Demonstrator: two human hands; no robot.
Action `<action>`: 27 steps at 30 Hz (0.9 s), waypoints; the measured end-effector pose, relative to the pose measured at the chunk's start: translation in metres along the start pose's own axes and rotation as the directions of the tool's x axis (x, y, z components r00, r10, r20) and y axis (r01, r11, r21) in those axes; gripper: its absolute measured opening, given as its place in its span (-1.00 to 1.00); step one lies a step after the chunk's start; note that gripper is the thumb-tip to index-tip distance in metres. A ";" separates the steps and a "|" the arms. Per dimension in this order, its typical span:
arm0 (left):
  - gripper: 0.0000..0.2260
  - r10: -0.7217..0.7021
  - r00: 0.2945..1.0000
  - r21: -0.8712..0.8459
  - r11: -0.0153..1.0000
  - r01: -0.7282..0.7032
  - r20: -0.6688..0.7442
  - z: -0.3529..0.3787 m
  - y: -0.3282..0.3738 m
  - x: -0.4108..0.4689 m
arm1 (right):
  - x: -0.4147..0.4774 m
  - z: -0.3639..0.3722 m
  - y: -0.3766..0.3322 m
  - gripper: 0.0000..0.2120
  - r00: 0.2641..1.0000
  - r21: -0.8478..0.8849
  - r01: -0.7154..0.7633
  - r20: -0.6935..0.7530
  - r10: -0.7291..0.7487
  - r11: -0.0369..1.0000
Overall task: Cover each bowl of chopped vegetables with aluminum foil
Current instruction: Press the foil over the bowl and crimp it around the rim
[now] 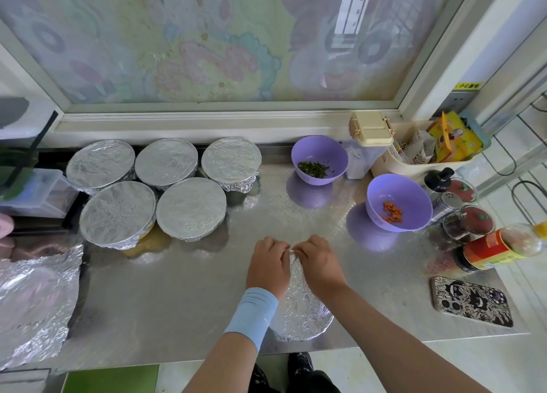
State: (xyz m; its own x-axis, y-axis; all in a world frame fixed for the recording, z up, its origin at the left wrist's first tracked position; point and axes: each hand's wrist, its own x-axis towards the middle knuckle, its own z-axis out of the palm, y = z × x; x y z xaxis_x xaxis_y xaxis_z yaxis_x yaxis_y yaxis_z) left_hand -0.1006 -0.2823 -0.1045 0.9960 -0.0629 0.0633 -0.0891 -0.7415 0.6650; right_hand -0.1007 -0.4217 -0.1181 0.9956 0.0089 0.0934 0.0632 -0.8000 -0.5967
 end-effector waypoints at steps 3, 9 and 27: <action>-0.84 -0.026 0.999 -0.032 0.999 0.028 0.048 0.002 -0.004 0.003 | 0.000 0.000 0.000 -0.90 0.998 -0.022 0.054 -0.027 -0.054 0.998; -0.80 -0.056 0.994 -0.019 0.998 0.058 0.089 0.001 -0.003 0.004 | -0.001 0.001 0.000 -0.89 0.995 -0.033 0.088 -0.037 -0.089 0.996; -0.65 -0.051 0.998 0.008 0.999 0.051 0.023 -0.006 0.000 0.000 | 0.010 -0.003 -0.003 -0.93 0.996 0.041 -0.085 0.020 0.084 0.996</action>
State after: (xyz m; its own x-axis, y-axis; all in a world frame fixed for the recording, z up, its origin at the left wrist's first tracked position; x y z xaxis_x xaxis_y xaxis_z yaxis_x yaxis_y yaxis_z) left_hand -0.1009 -0.2785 -0.0998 0.9991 -0.0403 0.0126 -0.0386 -0.7493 0.6611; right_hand -0.0915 -0.4204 -0.1131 0.9986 -0.0462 0.0268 -0.0187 -0.7723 -0.6350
